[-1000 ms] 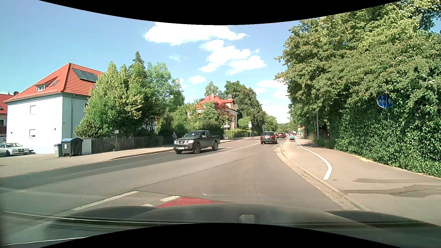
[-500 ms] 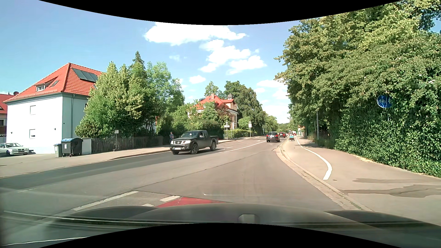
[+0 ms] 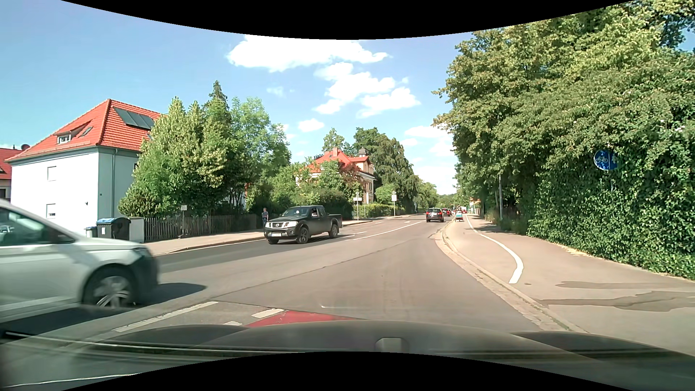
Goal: Follow the waypoints while adhering to traffic rules and regulations
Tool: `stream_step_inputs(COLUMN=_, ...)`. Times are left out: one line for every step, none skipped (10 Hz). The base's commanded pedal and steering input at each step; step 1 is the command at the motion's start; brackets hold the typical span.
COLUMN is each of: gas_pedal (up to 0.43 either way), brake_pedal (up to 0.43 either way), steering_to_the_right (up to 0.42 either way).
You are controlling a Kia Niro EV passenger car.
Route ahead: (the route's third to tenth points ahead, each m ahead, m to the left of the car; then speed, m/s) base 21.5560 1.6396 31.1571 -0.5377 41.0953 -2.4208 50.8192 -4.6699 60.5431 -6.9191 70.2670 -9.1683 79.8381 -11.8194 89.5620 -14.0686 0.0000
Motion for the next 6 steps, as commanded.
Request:
stream_step_inputs(gas_pedal=0.0, brake_pedal=0.622, steering_to_the_right=0.031)
stream_step_inputs(gas_pedal=0.0, brake_pedal=0.622, steering_to_the_right=0.031)
stream_step_inputs(gas_pedal=0.0, brake_pedal=0.622, steering_to_the_right=0.031)
stream_step_inputs(gas_pedal=0.0, brake_pedal=0.622, steering_to_the_right=0.031)
stream_step_inputs(gas_pedal=0.0, brake_pedal=0.622, steering_to_the_right=0.031)
stream_step_inputs(gas_pedal=0.0, brake_pedal=0.622, steering_to_the_right=0.031)
